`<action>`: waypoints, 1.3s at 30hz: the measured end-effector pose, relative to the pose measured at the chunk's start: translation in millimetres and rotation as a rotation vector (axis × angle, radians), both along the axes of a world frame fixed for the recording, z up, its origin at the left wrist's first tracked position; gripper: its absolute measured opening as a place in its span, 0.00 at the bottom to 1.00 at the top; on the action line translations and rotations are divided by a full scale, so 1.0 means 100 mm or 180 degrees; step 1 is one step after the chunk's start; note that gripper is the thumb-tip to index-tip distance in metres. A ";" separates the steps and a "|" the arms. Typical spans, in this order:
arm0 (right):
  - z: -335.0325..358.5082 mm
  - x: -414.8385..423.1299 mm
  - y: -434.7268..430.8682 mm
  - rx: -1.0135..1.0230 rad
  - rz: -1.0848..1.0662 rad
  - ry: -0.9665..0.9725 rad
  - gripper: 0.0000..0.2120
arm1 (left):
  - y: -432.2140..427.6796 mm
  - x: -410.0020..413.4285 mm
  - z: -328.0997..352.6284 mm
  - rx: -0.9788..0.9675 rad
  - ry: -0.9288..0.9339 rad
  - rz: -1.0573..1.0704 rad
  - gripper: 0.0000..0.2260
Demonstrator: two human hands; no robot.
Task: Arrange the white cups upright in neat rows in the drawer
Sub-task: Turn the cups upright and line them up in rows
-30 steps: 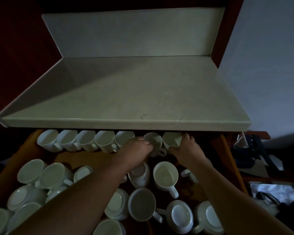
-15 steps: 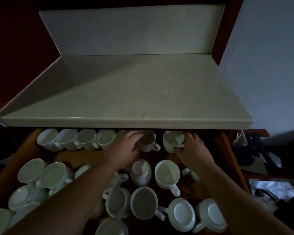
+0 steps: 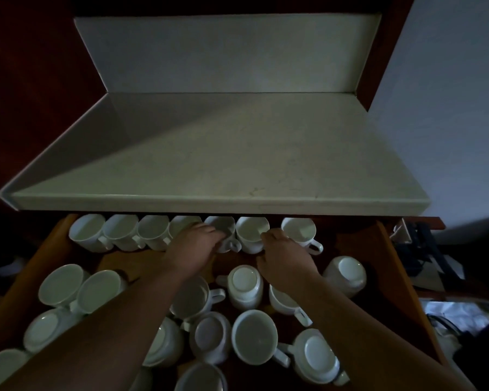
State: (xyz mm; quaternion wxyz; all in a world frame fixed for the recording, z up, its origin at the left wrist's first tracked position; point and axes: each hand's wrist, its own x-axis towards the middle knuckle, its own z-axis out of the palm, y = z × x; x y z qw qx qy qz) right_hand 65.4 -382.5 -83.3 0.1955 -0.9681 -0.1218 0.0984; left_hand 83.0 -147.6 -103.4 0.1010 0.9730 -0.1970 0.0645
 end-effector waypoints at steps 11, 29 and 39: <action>-0.02 -0.04 0.11 0.0108 -0.0198 0.0035 0.16 | 0.20 -0.17 -0.06 -0.0312 0.0046 0.0419 0.27; 0.08 -0.01 -0.67 -0.0117 -0.1159 -0.0022 0.21 | 0.31 -0.03 -0.15 -0.0093 -0.0077 0.0688 0.24; -0.07 0.25 -0.58 0.0317 -0.1264 0.0323 0.22 | -0.56 -0.01 0.03 -0.0141 0.0071 -0.0186 0.21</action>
